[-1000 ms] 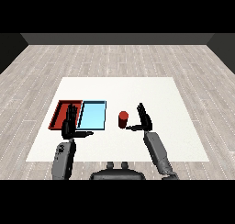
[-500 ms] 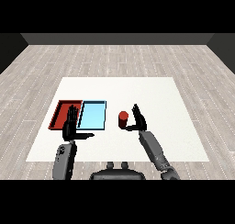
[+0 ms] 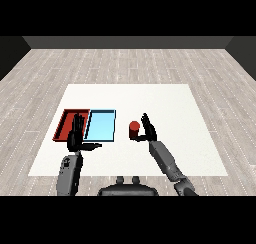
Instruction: Pick the red can and put it in the red box
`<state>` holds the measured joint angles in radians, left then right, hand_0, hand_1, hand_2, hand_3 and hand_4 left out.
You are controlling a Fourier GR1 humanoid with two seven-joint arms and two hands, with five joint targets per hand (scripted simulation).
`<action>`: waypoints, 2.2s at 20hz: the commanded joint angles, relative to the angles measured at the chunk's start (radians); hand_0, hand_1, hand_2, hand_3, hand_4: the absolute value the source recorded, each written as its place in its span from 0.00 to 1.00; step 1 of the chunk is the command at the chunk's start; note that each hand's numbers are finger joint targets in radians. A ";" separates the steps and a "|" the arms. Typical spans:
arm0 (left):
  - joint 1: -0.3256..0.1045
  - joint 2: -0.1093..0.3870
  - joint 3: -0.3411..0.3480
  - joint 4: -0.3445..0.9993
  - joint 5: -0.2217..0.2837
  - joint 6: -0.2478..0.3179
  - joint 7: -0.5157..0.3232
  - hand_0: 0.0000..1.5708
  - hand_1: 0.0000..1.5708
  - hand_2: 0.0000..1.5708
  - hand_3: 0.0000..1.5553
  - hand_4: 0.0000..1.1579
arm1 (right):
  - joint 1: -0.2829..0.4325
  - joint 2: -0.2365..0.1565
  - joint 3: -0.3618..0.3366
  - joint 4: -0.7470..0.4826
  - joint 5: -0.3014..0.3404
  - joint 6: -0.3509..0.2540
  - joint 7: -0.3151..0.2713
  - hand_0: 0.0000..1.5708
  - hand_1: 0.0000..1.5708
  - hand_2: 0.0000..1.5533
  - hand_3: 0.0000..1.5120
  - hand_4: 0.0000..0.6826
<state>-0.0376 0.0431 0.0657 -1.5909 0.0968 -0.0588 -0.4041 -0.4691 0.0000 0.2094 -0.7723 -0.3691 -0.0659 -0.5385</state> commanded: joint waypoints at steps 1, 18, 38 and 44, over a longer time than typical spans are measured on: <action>0.011 0.020 0.020 0.052 0.004 -0.028 -0.053 0.00 0.00 0.00 0.00 0.00 | -0.052 0.000 0.019 0.001 -0.048 -0.025 0.041 0.00 0.00 0.00 0.00 0.00; 0.062 -0.023 -0.027 -0.032 -0.023 0.015 -0.027 0.00 0.00 0.00 0.00 0.00 | -0.213 0.000 0.294 0.192 -0.346 -0.086 -0.057 0.00 0.00 0.00 0.00 0.00; 0.069 0.005 -0.026 -0.166 -0.007 0.025 0.091 0.00 0.00 0.00 0.00 0.00 | -0.288 0.000 0.383 0.309 -0.442 -0.329 -0.053 0.94 0.94 0.94 0.93 0.88; 0.031 -0.033 -0.050 -0.031 -0.043 0.037 0.000 0.00 0.00 0.00 0.00 0.00 | -0.323 0.000 0.380 0.380 -0.430 -0.290 -0.086 0.94 0.94 0.93 0.92 0.87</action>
<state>-0.0271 0.0268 0.0412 -1.6256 0.0712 -0.0254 -0.3874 -0.7637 0.0000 0.5903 -0.4269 -0.8052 -0.3612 -0.6299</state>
